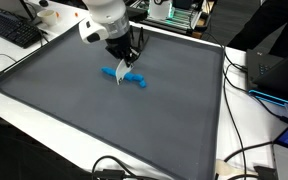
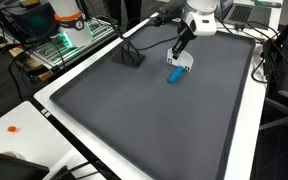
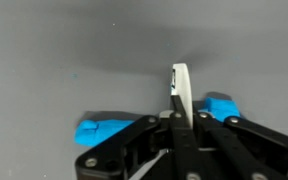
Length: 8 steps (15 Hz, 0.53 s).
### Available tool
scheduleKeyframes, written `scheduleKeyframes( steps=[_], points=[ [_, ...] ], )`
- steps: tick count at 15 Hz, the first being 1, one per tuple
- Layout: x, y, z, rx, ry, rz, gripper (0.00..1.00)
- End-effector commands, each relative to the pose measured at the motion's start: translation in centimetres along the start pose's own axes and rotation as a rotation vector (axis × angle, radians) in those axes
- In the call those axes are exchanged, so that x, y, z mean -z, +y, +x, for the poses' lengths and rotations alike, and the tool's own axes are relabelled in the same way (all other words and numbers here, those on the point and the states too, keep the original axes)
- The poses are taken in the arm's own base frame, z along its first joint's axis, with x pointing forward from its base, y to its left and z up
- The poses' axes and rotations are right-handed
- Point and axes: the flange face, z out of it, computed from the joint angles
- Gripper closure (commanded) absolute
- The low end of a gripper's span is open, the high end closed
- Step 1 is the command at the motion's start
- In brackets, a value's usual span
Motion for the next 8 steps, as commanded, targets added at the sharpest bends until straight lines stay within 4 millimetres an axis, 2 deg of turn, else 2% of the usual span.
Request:
scheduleKeyframes(
  steps=[1, 8],
  points=[
    [-1.0, -0.1, -1.6, 0.0, -0.059, 0.018, 0.99],
    [0.6, -0.4, -2.5, 0.022, -0.093, 0.006, 0.99]
  ],
)
